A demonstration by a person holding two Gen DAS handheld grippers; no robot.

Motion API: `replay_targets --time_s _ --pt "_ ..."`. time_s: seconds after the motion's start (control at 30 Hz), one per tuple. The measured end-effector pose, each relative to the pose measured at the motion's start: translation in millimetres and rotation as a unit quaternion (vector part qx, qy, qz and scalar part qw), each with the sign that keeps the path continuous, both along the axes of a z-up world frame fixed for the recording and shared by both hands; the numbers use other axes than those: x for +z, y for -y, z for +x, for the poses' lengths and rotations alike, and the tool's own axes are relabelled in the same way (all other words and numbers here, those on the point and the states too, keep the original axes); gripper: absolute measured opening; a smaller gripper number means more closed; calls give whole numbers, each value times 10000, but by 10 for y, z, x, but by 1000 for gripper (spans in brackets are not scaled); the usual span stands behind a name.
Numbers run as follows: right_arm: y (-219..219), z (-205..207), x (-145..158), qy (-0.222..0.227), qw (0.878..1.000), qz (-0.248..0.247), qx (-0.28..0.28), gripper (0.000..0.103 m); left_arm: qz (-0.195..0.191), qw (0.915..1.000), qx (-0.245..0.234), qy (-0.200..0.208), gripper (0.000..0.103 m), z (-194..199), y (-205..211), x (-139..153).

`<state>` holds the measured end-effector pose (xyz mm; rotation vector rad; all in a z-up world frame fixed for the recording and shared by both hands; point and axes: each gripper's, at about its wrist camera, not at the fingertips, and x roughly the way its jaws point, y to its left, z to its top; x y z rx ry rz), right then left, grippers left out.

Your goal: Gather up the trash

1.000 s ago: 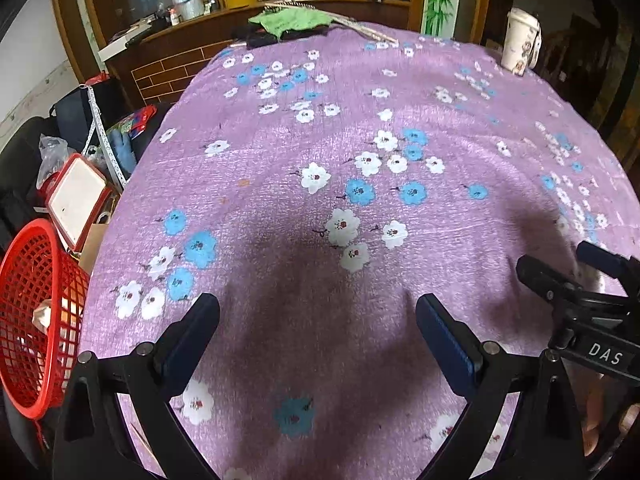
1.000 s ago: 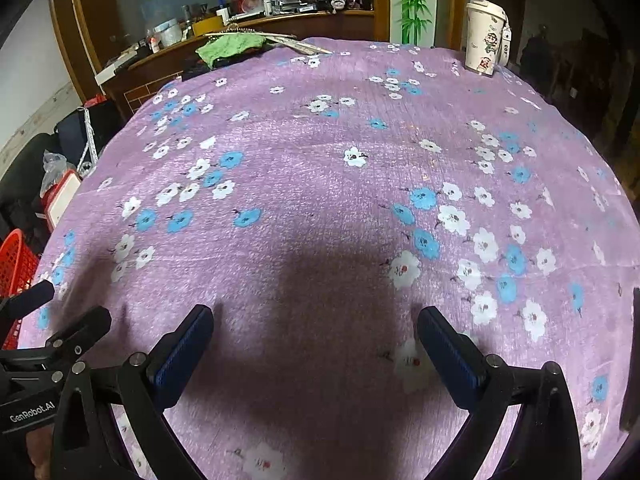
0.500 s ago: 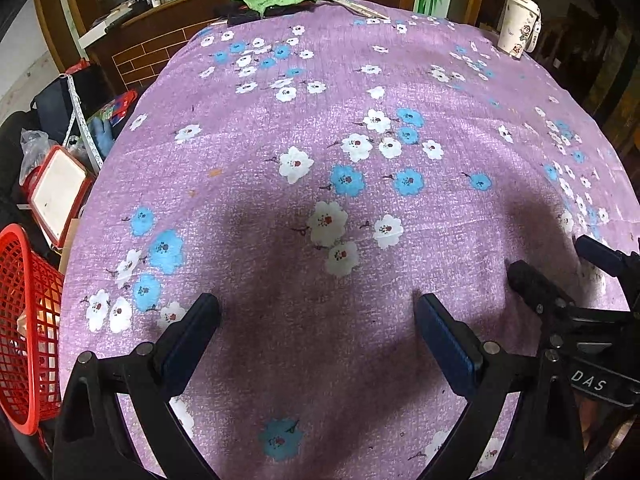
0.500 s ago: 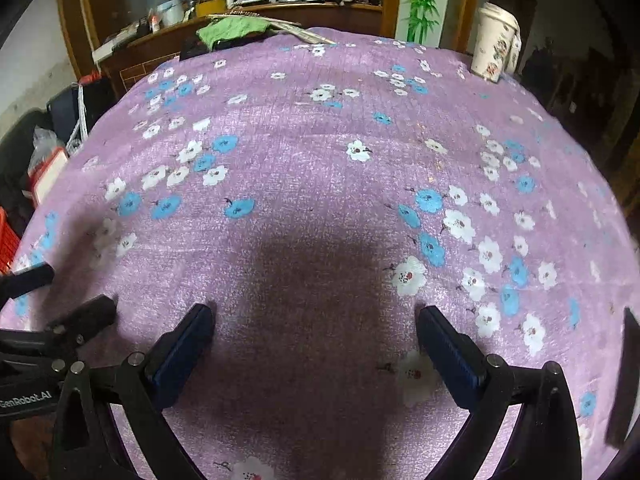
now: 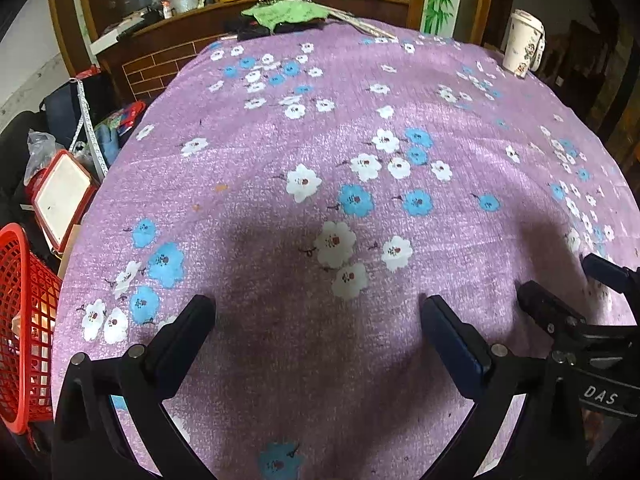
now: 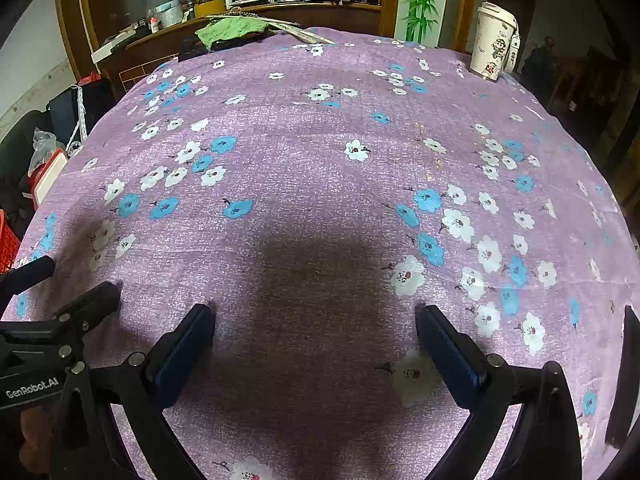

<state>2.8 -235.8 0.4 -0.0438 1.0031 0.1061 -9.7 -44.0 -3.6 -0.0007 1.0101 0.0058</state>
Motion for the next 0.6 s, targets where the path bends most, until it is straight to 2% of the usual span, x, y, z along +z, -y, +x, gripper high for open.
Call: replay_targets --time_s 0.6 --pt "1 -1 0 -2 10000 1 -1 103 0 10000 -2 4 103 11 -6 -5"
